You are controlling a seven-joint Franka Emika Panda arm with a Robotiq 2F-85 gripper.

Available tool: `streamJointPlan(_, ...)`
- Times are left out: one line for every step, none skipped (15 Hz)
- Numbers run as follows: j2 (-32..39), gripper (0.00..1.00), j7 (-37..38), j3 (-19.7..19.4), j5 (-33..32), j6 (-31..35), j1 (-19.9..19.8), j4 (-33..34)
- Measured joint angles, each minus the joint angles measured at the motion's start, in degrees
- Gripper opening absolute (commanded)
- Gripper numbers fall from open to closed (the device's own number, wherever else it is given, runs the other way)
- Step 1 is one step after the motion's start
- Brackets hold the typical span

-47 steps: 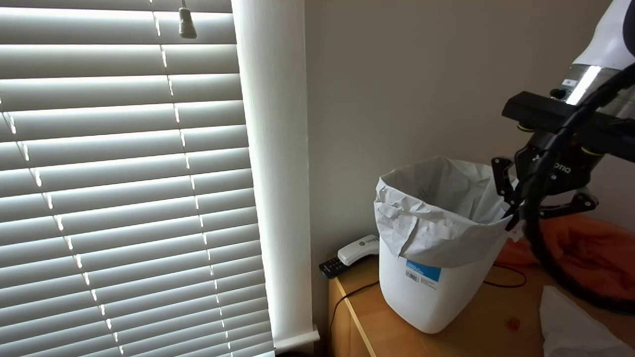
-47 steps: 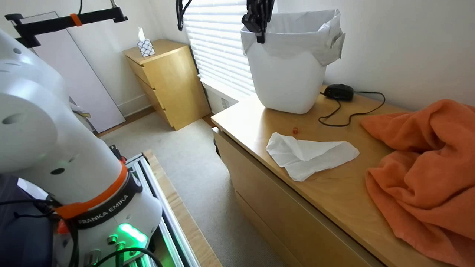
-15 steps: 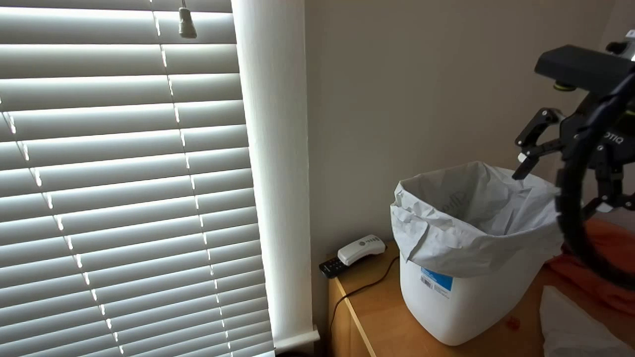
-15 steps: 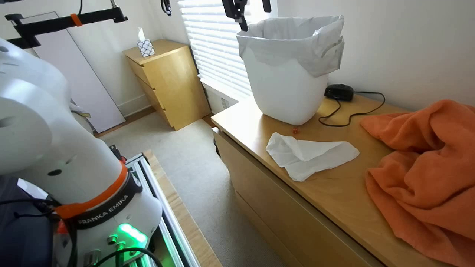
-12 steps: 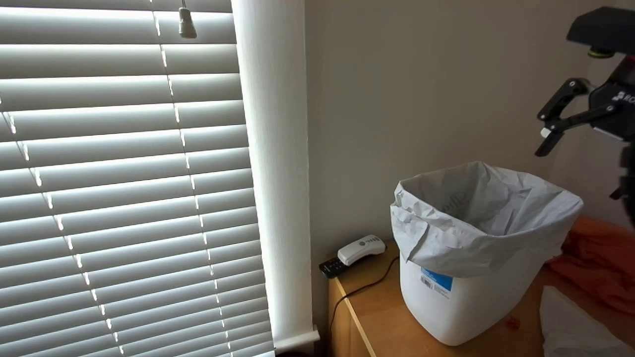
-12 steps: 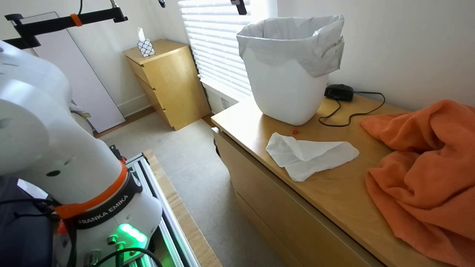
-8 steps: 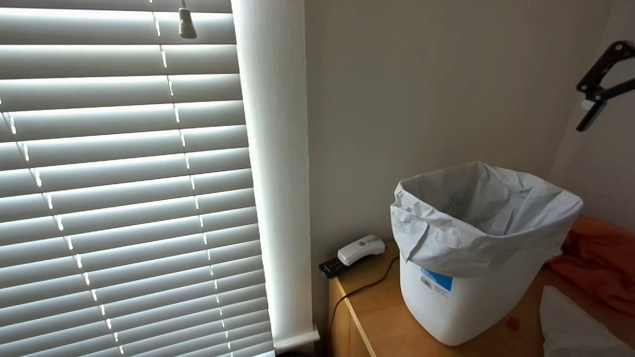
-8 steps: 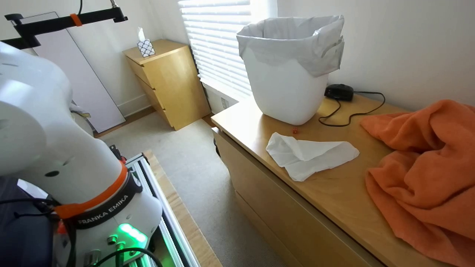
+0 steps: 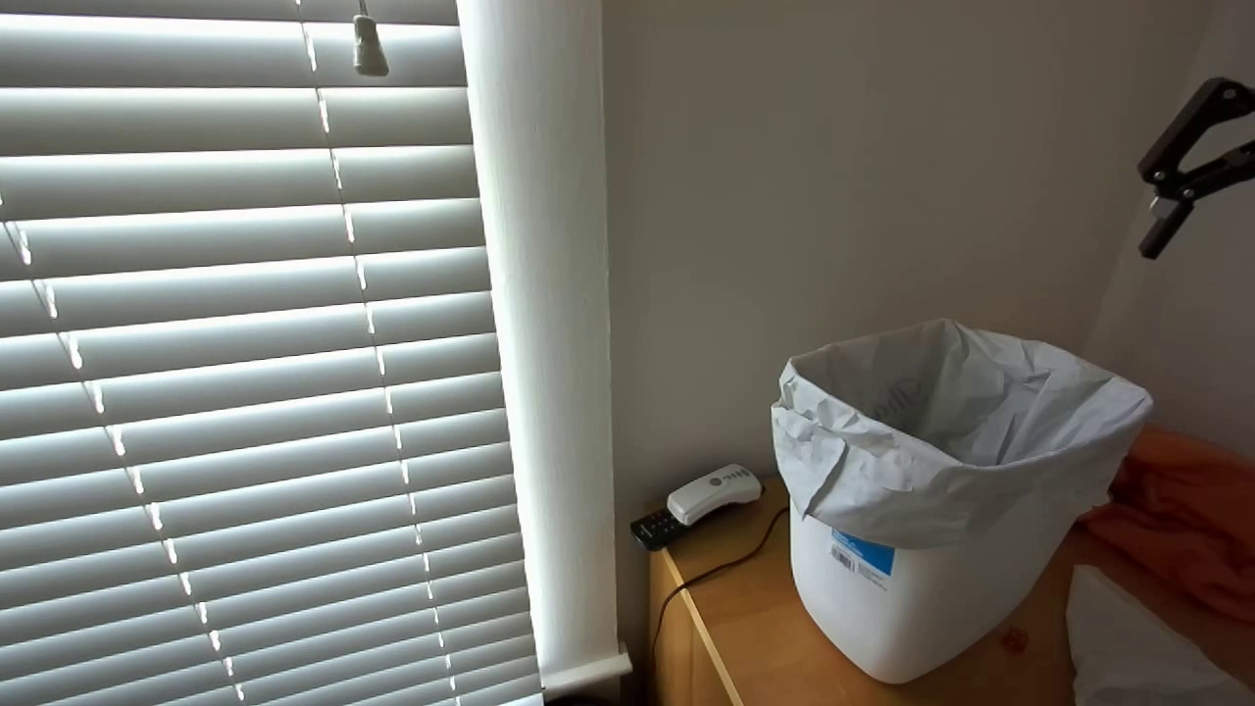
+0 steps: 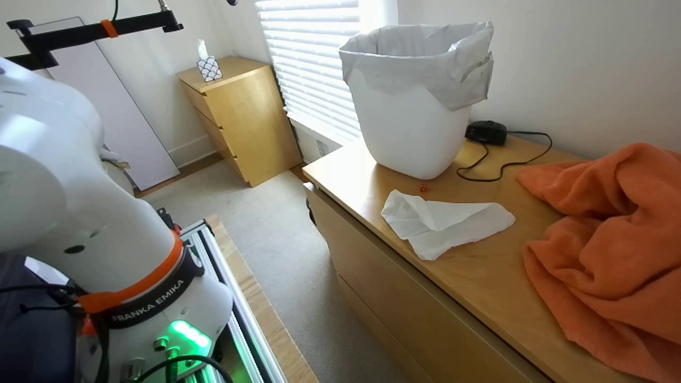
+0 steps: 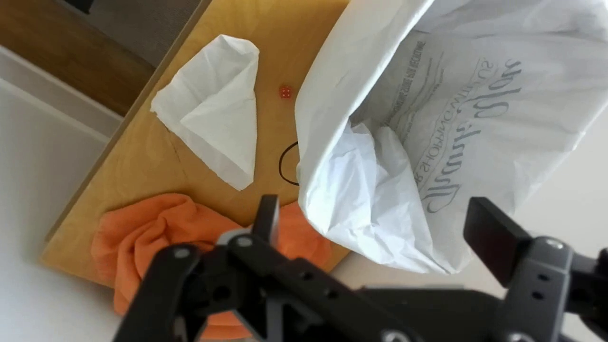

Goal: Move the white bin a little to the left on the chest of drawers

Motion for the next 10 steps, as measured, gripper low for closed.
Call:
streamJointPlan(0.59, 1.00, -2.77, 0.19, -0.36, 0.00, 0.03, 0.31)
streamJointPlan(1.14, 1.00, -5.38, 0.40, -0.74, 0.00, 0.08, 0.61)
streamJointPlan(1.66, 1.00, -8.09, 0.65, -1.11, 0.00, 0.20, 0.90)
streamJointPlan(2.04, 1.00, -10.63, 0.97, -1.57, 0.00, 0.25, 1.09)
streamJointPlan(2.34, 1.00, -13.03, 1.31, -2.17, 0.01, 0.27, 1.27)
streamJointPlan(2.53, 1.00, -15.24, 1.69, -2.96, 0.23, 0.30, 1.41)
streamJointPlan(2.61, 1.00, -17.35, 2.12, -3.82, 0.74, 0.35, 1.50)
streamJointPlan(2.61, 1.00, -19.22, 2.56, -4.76, 1.72, 0.41, 1.52)
streamJointPlan(2.57, 1.00, -21.02, 3.01, -5.70, 2.85, 0.48, 1.53)
streamJointPlan(2.51, 1.00, -22.50, 3.42, -6.48, 3.85, 0.54, 1.56)
